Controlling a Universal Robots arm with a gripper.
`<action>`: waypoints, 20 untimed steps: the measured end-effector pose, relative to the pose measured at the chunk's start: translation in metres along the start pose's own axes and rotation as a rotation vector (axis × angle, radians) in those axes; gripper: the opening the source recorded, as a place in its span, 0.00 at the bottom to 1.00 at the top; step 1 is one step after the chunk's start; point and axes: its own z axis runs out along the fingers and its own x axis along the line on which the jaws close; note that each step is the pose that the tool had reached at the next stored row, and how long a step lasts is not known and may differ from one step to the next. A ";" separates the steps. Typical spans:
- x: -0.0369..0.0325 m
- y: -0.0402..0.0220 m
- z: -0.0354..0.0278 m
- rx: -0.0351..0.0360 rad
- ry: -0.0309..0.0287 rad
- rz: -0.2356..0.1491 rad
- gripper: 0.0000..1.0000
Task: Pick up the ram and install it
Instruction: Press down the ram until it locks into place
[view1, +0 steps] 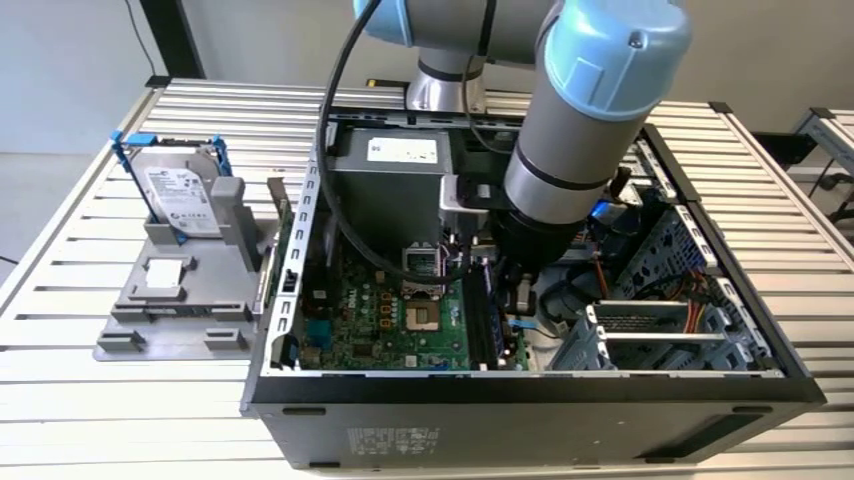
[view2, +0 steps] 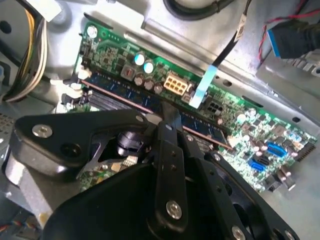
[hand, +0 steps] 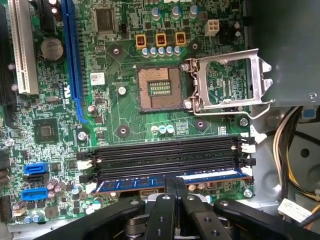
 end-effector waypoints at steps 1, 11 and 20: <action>-0.0006 0.0001 -0.0034 0.0001 -0.0031 0.000 0.00; -0.0029 0.0011 -0.0495 -0.0002 -0.0003 0.000 0.00; -0.0047 0.0016 -0.0779 -0.0003 -0.0005 0.001 0.00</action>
